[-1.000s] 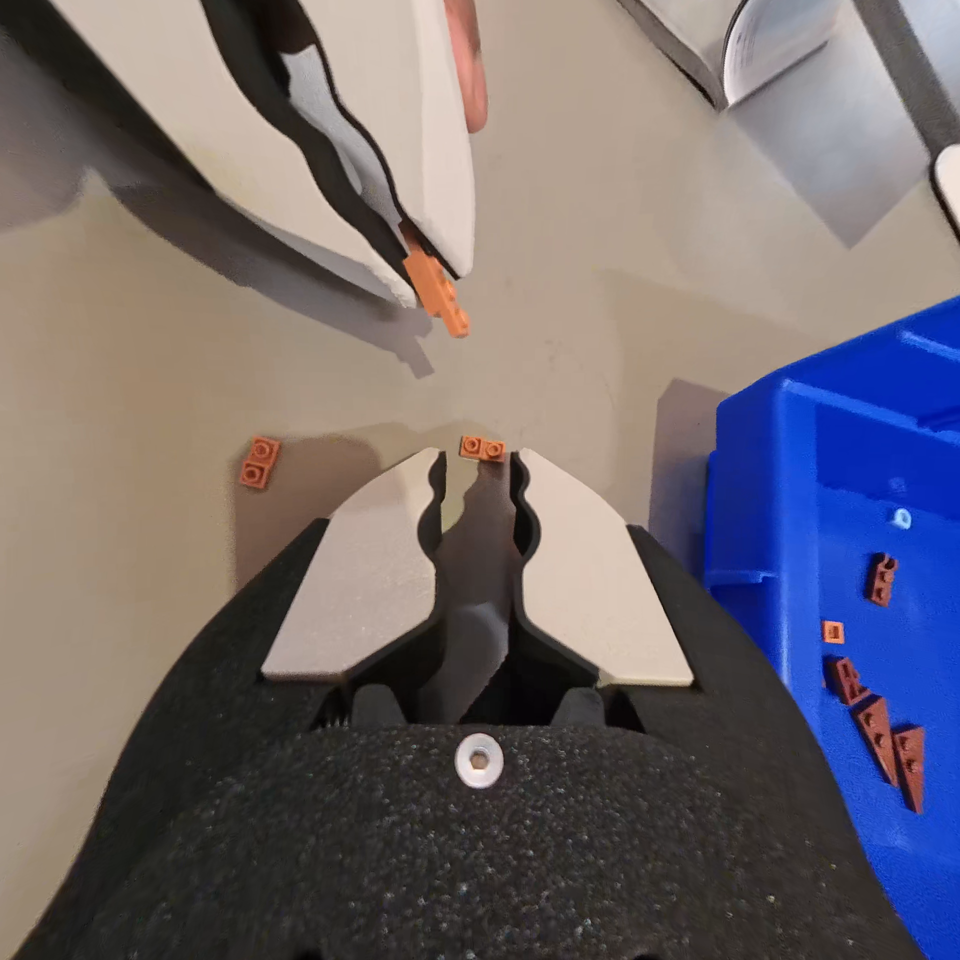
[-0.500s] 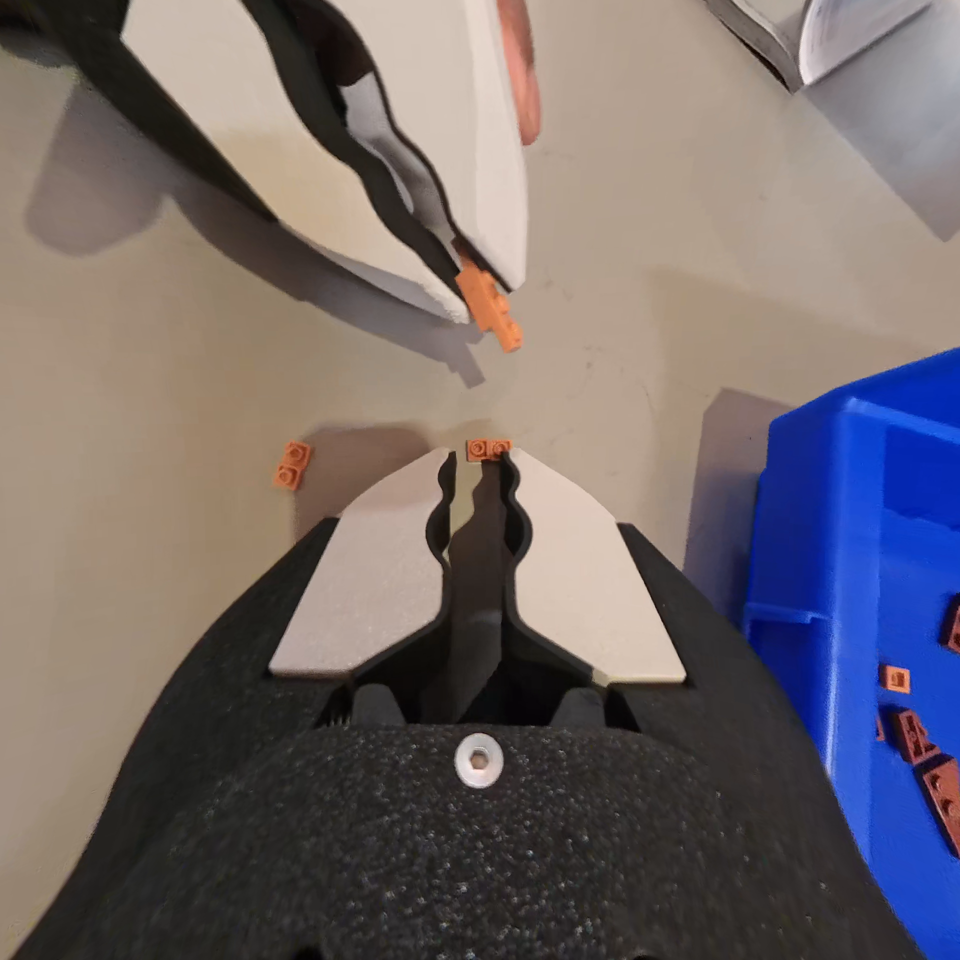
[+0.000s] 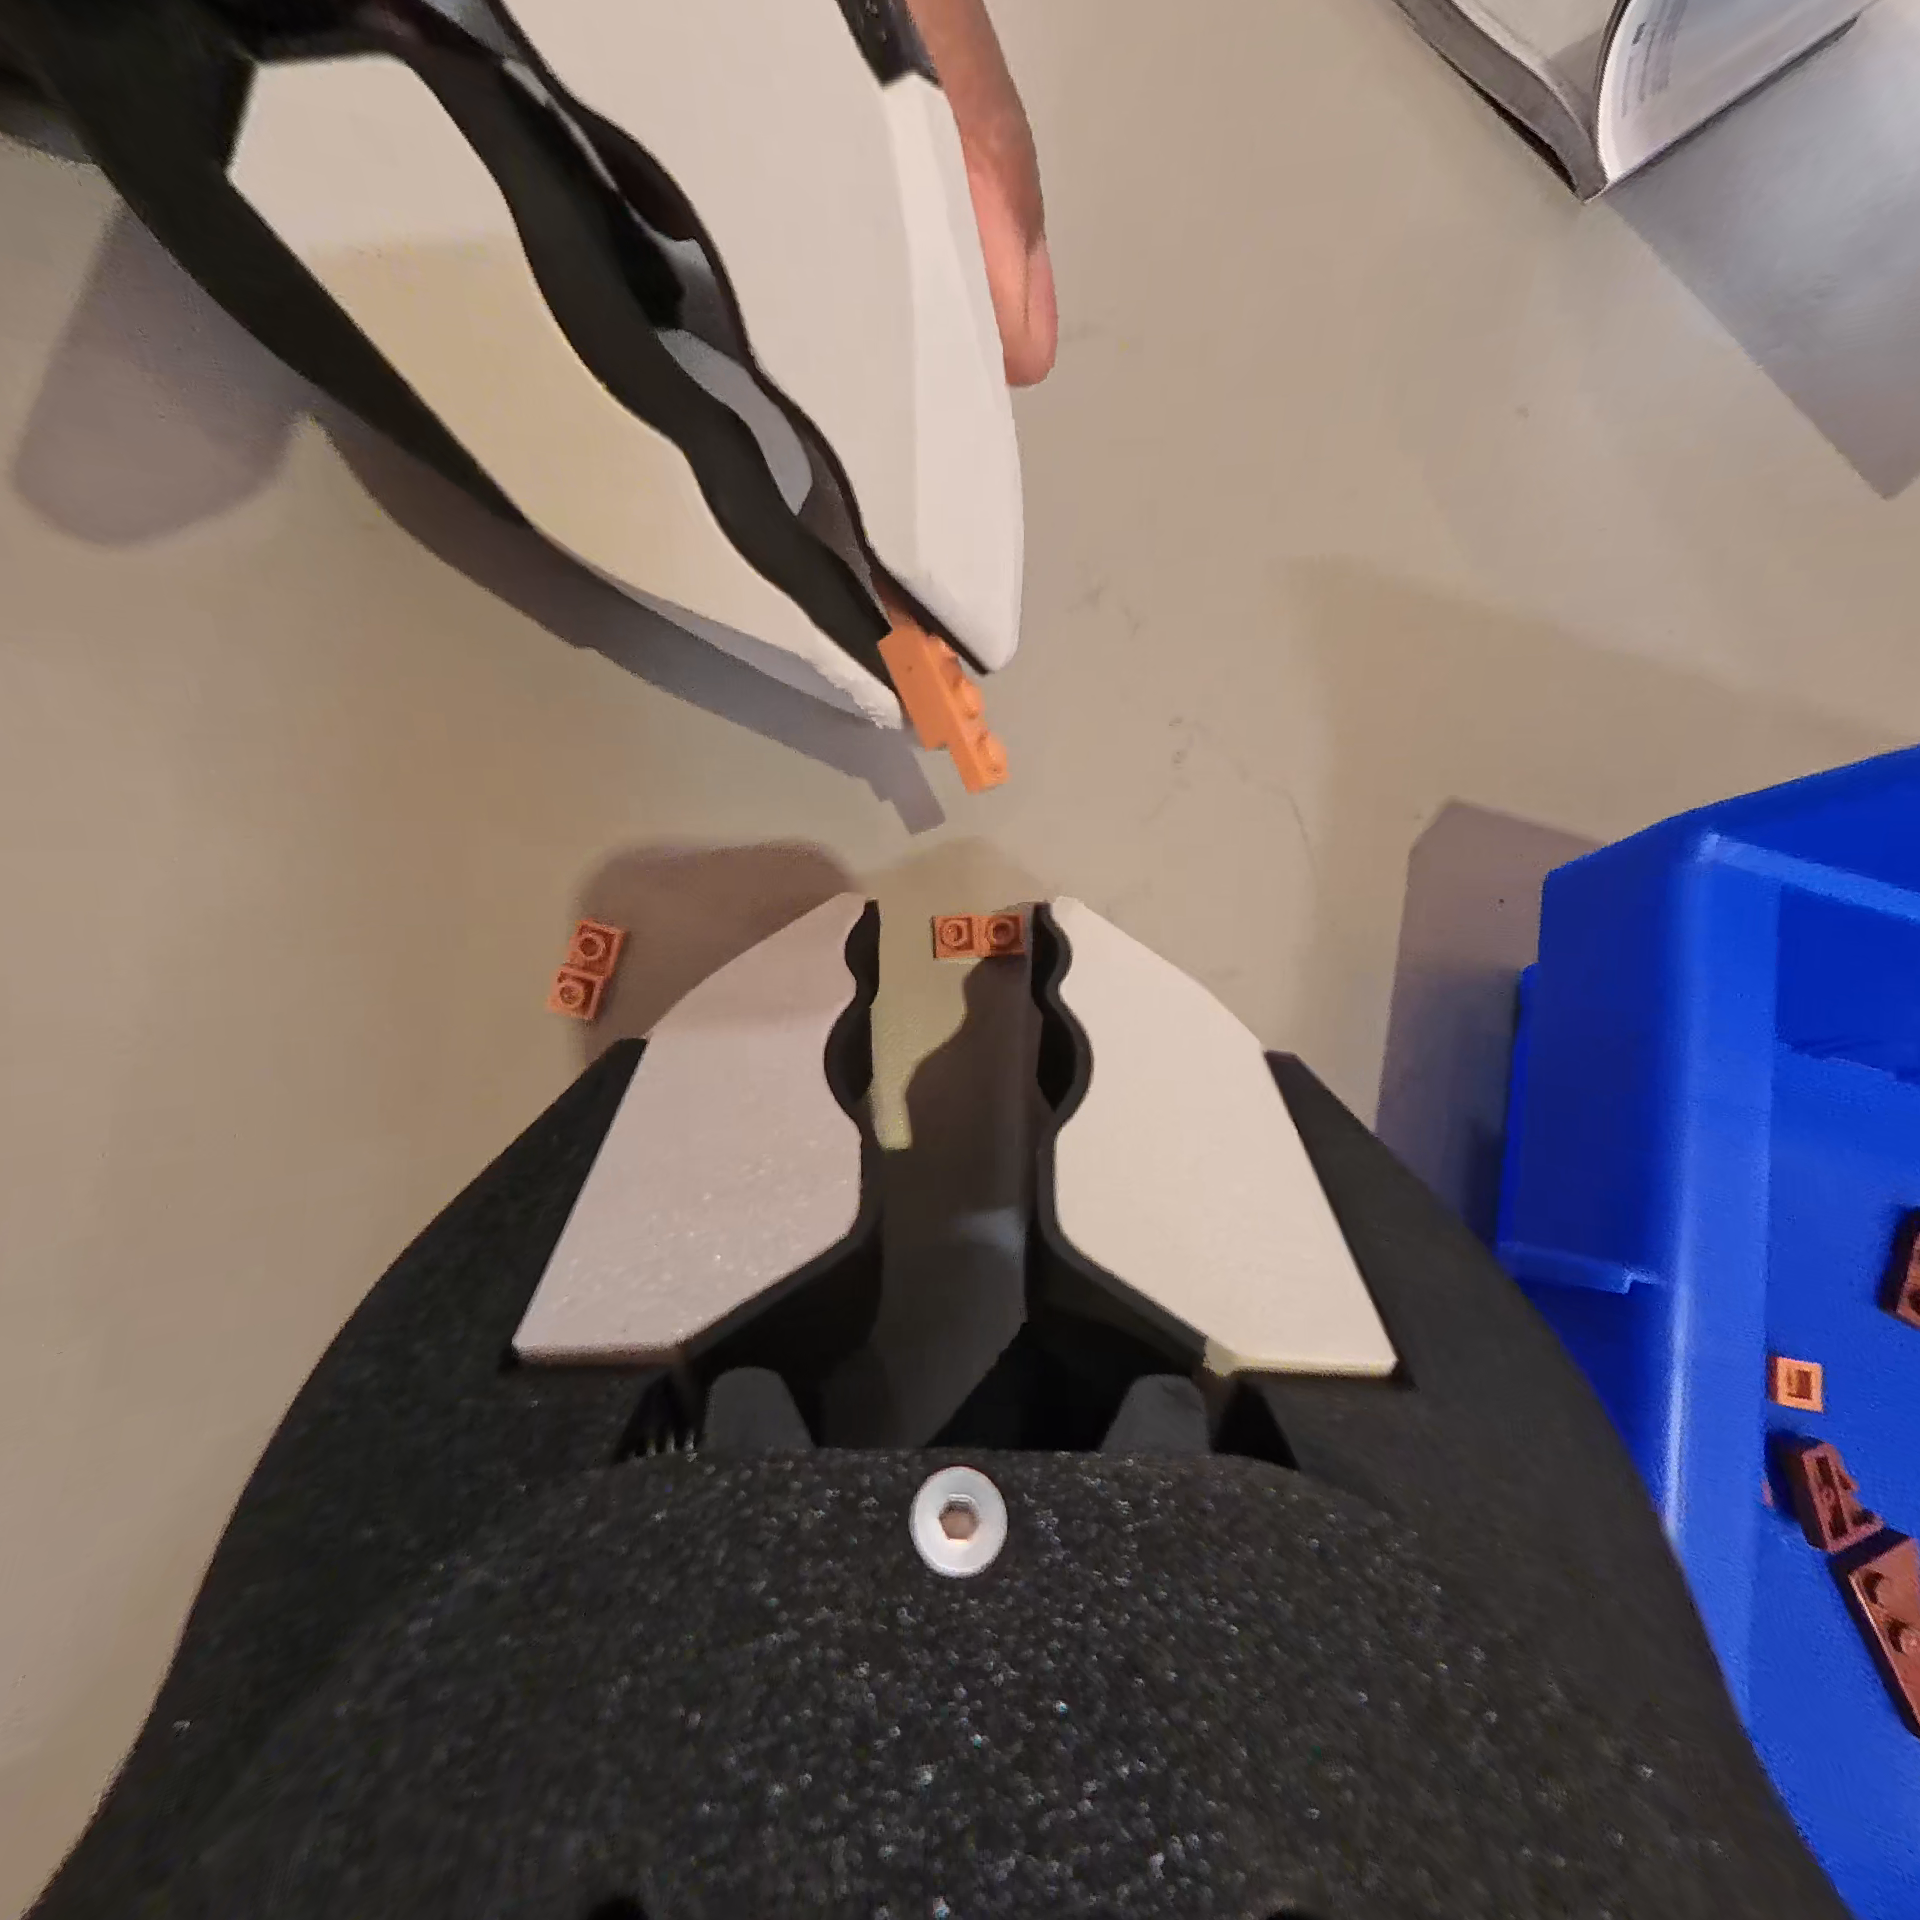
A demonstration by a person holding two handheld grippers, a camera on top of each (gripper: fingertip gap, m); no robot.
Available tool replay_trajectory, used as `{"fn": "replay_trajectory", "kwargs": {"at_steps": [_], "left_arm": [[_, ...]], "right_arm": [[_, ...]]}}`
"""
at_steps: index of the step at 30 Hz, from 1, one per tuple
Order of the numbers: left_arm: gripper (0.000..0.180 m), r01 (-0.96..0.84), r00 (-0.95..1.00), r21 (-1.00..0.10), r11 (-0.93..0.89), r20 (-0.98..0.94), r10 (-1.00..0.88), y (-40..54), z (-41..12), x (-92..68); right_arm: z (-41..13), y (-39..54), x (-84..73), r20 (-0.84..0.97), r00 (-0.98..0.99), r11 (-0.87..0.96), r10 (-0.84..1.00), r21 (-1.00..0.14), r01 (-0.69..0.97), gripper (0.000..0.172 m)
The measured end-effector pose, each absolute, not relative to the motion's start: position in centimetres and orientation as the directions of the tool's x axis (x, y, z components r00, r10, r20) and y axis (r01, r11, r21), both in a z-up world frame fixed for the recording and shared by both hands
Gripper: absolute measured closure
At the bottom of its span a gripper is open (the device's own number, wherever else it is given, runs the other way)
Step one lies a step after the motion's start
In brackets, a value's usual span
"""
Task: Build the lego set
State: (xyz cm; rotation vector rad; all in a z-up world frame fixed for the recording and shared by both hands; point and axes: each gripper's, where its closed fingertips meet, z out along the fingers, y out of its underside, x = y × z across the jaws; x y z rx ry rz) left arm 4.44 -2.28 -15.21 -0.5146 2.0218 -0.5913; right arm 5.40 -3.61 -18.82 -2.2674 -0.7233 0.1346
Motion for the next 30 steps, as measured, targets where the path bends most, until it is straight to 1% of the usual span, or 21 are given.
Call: {"fn": "replay_trajectory", "kwargs": {"at_steps": [1,3,9,13,15,18,21,23,26,30], "left_arm": [[0.172,-0.116,-0.478,-0.599,0.792,-0.666,-0.573,-2.4,-15.2,4.4],[0.172,-0.112,-0.481,-0.608,0.786,-0.659,-0.578,-2.5,-15.3,4.4],[0.172,-0.103,-0.481,-0.625,0.774,-0.650,-0.589,-2.7,-15.1,4.4],[0.172,-0.094,-0.475,-0.638,0.765,-0.646,-0.597,-2.7,-14.8,4.3],[0.172,-0.078,-0.474,-0.651,0.755,-0.642,-0.603,-2.8,-14.5,4.2],[0.172,-0.033,-0.476,-0.682,0.731,-0.632,-0.611,-3.2,-13.7,3.9],[0.172,0.052,-0.495,-0.750,0.660,-0.593,-0.635,-4.1,-12.2,3.3],[0.172,0.114,-0.516,-0.793,0.598,-0.562,-0.646,-4.7,-11.1,2.7],[0.172,0.174,-0.531,-0.829,0.531,-0.533,-0.659,-5.2,-10.0,2.1],[0.172,0.180,-0.522,-0.827,0.532,-0.539,-0.661,-5.2,-9.9,2.2]], "right_arm": [[-18.8,-3.7,5.3,0.109,0.834,-0.570,0.541,-0.682,0.458,0.147],[-18.9,-3.8,5.2,0.106,0.831,-0.570,0.546,-0.680,0.461,0.155],[-18.9,-4.1,5.4,0.122,0.827,-0.568,0.549,-0.671,0.476,0.156],[-18.7,-4.4,5.2,0.139,0.802,-0.532,0.581,-0.681,0.503,0.156],[-18.0,-4.5,4.7,0.132,0.786,-0.494,0.604,-0.712,0.499,0.157],[-16.0,-5.0,3.4,0.096,0.744,-0.399,0.661,-0.795,0.457,0.157],[-13.4,-6.2,1.8,0.038,0.672,-0.282,0.740,-0.889,0.360,0.157],[-11.9,-7.1,1.0,-0.003,0.616,-0.225,0.788,-0.932,0.284,0.157],[-10.9,-7.8,0.4,-0.045,0.571,-0.204,0.820,-0.954,0.219,0.157],[-11.2,-7.8,0.2,-0.015,0.569,-0.194,0.822,-0.947,0.256,0.157]]}}
